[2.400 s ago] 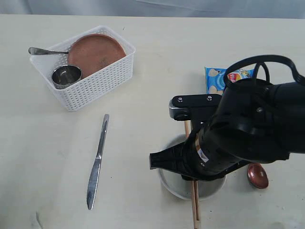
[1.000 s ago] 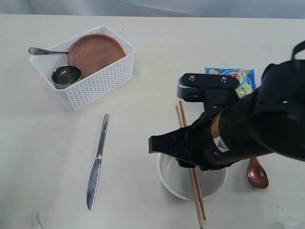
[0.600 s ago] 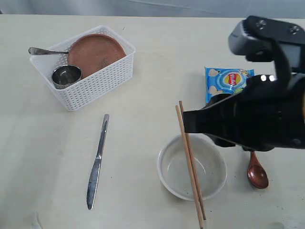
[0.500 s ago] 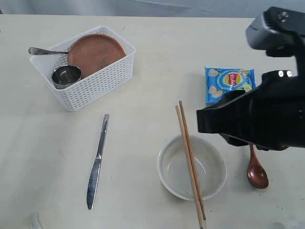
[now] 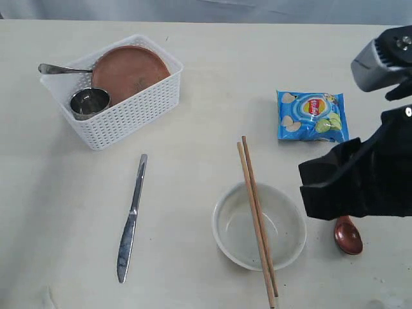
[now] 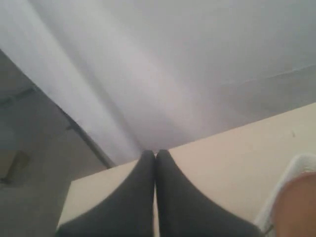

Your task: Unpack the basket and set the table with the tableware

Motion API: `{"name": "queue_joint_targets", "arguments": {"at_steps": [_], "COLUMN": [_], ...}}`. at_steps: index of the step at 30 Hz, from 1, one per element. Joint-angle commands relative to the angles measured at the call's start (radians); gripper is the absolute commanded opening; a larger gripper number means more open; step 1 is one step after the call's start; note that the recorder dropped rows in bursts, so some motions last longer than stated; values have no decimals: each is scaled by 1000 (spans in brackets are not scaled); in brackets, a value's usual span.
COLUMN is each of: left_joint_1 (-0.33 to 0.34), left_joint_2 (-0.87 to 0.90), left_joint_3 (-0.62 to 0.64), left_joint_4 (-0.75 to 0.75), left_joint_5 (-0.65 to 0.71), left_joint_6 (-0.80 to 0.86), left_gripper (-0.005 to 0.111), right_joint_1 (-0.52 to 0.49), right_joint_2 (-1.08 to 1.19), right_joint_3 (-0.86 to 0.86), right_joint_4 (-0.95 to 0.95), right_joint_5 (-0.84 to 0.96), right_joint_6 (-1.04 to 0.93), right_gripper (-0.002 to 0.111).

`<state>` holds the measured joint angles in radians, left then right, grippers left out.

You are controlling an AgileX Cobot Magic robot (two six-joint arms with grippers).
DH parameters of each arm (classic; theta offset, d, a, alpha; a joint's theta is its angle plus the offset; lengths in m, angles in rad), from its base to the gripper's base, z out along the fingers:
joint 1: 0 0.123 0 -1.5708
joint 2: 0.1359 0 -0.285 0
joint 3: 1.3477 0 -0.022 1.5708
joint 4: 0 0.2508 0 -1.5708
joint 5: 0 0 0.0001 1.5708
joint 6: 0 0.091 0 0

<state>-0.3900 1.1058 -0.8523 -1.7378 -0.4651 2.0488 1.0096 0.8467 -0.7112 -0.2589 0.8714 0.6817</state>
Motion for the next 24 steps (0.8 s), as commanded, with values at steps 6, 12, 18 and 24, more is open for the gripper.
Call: {"name": "queue_joint_targets", "arguments": {"at_steps": [6,12,18,24], "left_joint_1": [362,416,416,416], "left_joint_2": [159,299,411,414], "left_joint_3": [-15,-15,-15,-49], "left_joint_4": [482,409,287,-7], "left_joint_5": [451,311,292,199], "left_joint_6": [49,29,49,-3], "left_gripper": [0,0,0,0], "right_joint_1": [4,4,4,4], "right_joint_2": [-7,-7,-7,-7], "right_joint_3": [2,2,2,2], "right_joint_4": [-9,7,27,29], "right_joint_5": [8,8,8,-1], "right_joint_6": [-46,-46,-46,-46], "right_gripper": [37,37,37,37]}}
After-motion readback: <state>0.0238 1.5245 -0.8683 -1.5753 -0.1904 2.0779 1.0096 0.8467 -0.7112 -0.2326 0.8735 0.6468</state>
